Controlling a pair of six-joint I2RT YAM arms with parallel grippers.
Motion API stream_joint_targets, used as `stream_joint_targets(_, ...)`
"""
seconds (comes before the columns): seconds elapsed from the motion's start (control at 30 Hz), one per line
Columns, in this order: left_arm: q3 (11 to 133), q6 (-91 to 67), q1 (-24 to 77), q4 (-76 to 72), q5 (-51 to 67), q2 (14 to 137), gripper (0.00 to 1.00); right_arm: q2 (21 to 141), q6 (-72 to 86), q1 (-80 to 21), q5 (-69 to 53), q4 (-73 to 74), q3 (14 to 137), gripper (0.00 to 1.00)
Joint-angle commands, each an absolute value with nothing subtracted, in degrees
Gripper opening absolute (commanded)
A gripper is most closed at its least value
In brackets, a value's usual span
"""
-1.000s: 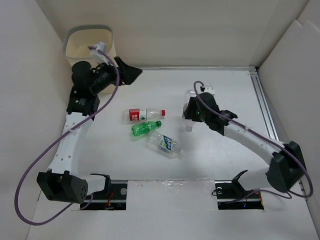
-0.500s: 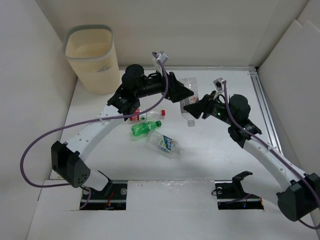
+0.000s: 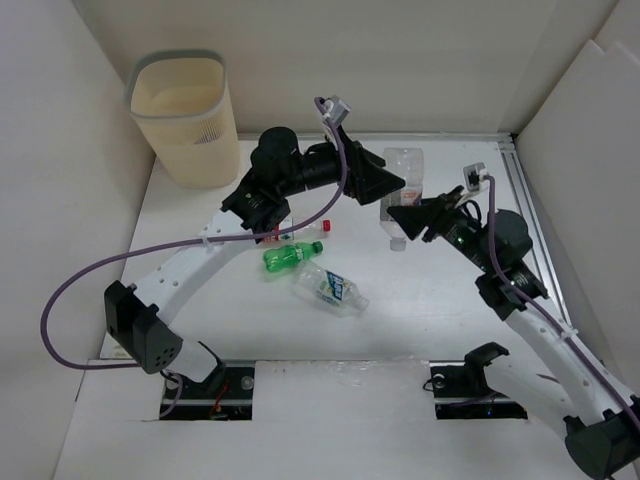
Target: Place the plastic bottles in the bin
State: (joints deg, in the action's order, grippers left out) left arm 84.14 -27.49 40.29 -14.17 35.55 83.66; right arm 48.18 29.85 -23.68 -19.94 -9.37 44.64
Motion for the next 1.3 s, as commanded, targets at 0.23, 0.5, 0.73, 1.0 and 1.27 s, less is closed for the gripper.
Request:
stream_joint_targets(0.23,85.3,-26.6,40.4,-12.0,32.8,88.0,1.00,42.8,28.0,-26.7,-29.2,-24.1,44.4,0.00)
stream_joint_targets(0.5,84.2,-30.4,41.0,-19.6,38.7,89.4,1.00,45.8,28.1,-28.9,-30.3,-25.0,45.6,0.00)
stream_joint_targets(0.73,85.9,-31.4,41.0,-21.2,41.9,91.2,0.25,48.8,28.1,-28.9,-30.3,-27.1,47.3,0.15)
stream_joint_targets(1.0,103.7,-25.0,30.1,0.6,11.3,92.7,0.00,46.1,25.6,-29.4,-10.3,-13.4,45.6,1.00)
stream_joint_targets(1.27,122.6,-25.1,7.8,3.7,-7.5,103.1,0.00,44.4,24.4,-29.4,-9.9,-10.1,41.0,1.00)
